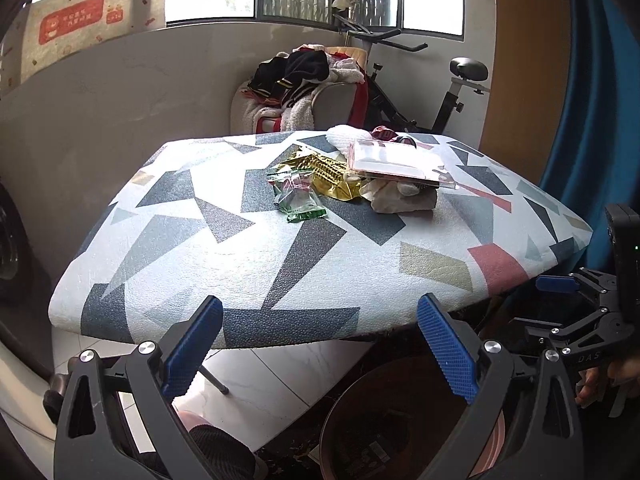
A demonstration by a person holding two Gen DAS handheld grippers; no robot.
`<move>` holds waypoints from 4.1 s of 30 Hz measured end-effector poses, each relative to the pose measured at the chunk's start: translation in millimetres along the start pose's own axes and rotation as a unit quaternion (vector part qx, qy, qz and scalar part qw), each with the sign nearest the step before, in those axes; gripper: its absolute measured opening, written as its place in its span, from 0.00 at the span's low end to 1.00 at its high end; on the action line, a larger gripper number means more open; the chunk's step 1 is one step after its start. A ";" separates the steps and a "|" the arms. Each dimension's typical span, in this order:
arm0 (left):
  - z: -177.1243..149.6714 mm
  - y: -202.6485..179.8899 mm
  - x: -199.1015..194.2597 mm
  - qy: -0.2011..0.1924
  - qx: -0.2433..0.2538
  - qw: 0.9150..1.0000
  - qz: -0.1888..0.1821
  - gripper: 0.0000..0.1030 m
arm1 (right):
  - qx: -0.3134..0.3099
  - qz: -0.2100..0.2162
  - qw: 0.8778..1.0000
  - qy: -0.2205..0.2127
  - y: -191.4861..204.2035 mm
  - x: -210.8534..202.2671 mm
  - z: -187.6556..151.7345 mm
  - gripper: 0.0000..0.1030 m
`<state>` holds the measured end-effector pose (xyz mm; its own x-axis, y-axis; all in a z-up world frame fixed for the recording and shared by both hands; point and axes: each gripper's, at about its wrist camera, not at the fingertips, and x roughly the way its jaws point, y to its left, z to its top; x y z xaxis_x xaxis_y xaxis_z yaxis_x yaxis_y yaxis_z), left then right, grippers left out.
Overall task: Collect trash
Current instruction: 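Raise both grippers back over the board toward the clear plastic tray, then grasp the clear plastic tray with the right gripper while the left grasps the small plastic bag, then carry the clear tray and small plastic bag off the board toward the brown bin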
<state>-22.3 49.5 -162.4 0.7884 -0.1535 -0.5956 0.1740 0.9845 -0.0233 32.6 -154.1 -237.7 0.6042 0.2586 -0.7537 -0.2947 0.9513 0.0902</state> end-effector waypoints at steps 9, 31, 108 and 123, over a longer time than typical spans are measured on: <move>37.8 24.1 10.1 -0.015 -0.009 1.000 -0.007 0.94 | -0.011 -0.036 0.999 -0.017 -9.3 11.3 58.5 0.94; 59.7 100.6 57.4 -0.004 -0.084 0.996 0.000 0.93 | -0.205 -0.114 0.972 -0.028 46.3 99.5 185.1 0.93; 119.7 26.6 153.9 0.103 -0.028 0.993 -0.053 0.25 | 0.096 -0.030 0.974 -0.205 -120.3 -52.5 148.9 0.18; 89.1 -22.1 37.7 0.059 0.004 0.994 -0.095 0.25 | 0.054 0.023 0.981 -0.186 -53.4 -100.1 88.4 0.18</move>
<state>56.1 14.4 -112.7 0.6658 -0.3250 -0.6716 0.3187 0.9378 -0.1379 53.3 -215.9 -109.4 0.8257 0.3266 -0.4599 -0.2601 0.9439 0.2034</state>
